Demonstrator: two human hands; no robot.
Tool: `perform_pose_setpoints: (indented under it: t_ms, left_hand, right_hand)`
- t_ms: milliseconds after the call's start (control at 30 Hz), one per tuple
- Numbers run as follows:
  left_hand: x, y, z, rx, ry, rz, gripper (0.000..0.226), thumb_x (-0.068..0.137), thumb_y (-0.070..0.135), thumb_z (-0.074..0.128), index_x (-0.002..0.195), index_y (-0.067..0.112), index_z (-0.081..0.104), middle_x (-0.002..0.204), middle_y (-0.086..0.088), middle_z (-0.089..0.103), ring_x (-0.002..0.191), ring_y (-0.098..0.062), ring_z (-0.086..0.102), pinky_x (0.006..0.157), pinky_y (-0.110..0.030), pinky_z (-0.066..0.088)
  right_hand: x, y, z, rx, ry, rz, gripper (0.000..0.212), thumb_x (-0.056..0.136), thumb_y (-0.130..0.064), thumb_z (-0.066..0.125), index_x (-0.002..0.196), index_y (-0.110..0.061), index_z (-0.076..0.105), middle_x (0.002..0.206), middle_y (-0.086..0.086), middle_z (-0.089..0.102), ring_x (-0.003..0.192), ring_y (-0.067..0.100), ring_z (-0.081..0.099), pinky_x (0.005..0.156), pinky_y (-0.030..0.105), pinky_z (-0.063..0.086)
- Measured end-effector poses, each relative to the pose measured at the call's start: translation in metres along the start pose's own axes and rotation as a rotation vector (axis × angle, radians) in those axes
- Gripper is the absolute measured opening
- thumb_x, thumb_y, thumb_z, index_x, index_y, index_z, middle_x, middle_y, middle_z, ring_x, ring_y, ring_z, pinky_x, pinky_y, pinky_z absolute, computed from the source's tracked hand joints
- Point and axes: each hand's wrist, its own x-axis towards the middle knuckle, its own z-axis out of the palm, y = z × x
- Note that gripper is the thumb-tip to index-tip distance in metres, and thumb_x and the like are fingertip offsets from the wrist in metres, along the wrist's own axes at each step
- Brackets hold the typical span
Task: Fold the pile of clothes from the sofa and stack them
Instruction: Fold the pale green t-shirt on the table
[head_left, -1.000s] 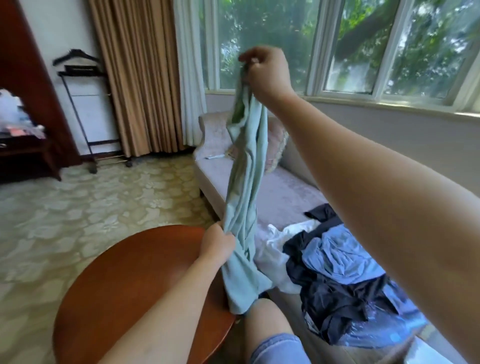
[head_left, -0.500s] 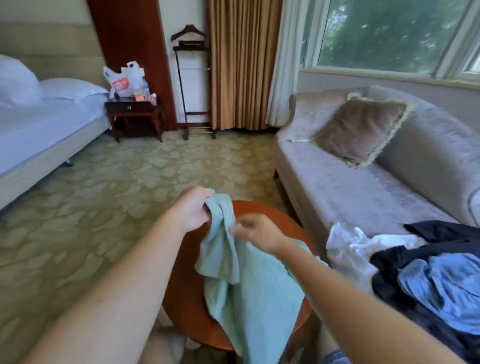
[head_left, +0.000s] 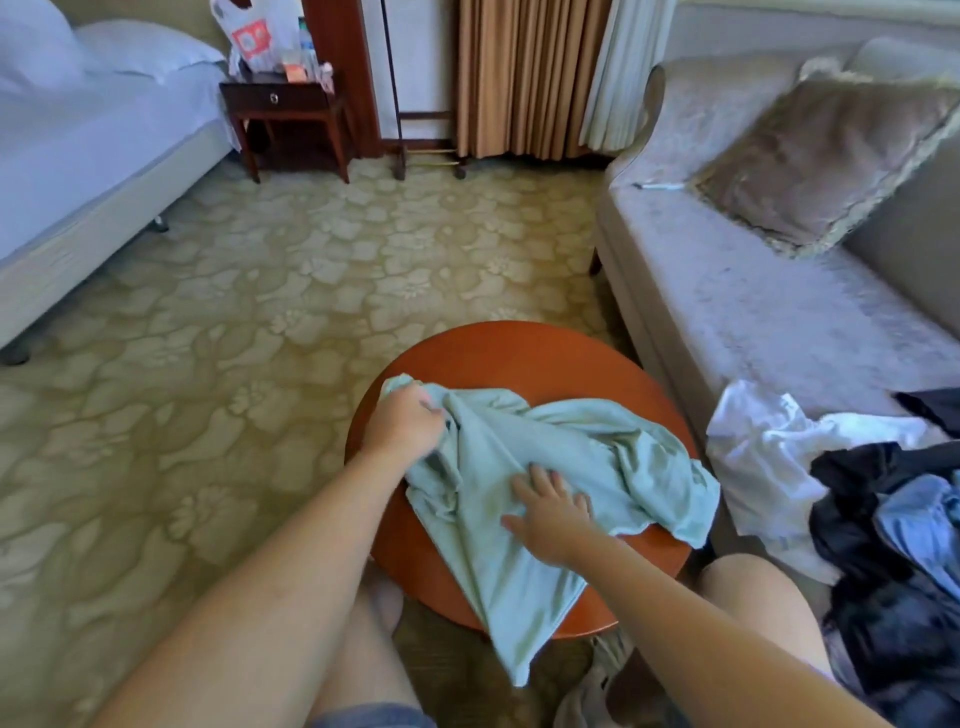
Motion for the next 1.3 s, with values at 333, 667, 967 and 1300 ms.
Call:
perform_pose_setpoints:
  t_ms: [333,667,967,1300]
  left_hand:
    - [0.002,-0.024,0.052,-0.369,-0.074,-0.129,0.069,0.091,0.008,0.049,0.152,0.030,0.025,0.129,-0.005,0.056,0.107,-0.024,0.058,0.075,-0.029,0.046]
    - [0.019,-0.057,-0.009,-0.556,0.151,-0.172,0.013,0.090,0.031,0.063,0.102,0.029,0.059,0.112,-0.006,0.063,0.096,-0.024,0.063,0.083,-0.040,0.054]
    - [-0.005,-0.031,-0.004,-0.517,-0.016,-0.118,0.024,0.100,0.018,0.046,0.121,0.022,0.056,0.099,-0.008,0.061,0.069,-0.020,0.058,0.054,-0.027,0.047]
    - [-0.024,-0.025,0.013,-0.477,-0.082,-0.051,0.047,0.089,0.001,0.059,0.131,0.019,0.056,0.091,-0.004,0.065,0.073,-0.017,0.061,0.078,-0.033,0.057]
  right_hand:
    - [0.008,0.033,0.010,-0.117,0.164,-0.056,0.102,0.067,-0.081,-0.016,0.154,-0.032,0.002,0.162,-0.006,-0.011,0.149,0.020,-0.012,0.116,0.048,-0.013]
    - [0.027,0.083,-0.044,0.100,0.391,0.100,0.047,0.091,-0.028,0.057,0.137,-0.018,0.052,0.147,0.013,0.037,0.128,0.040,0.043,0.107,0.045,0.035]
    - [-0.067,0.054,0.008,-0.022,0.126,0.215,0.073,0.090,-0.064,0.044,0.149,-0.026,0.024,0.156,0.007,0.012,0.144,0.030,0.011,0.114,0.049,0.022]
    - [-0.046,0.082,-0.015,0.467,0.536,0.267,0.043,0.090,-0.019,0.057,0.132,-0.009,0.054,0.132,0.015,0.044,0.121,0.034,0.047,0.103,0.036,0.039]
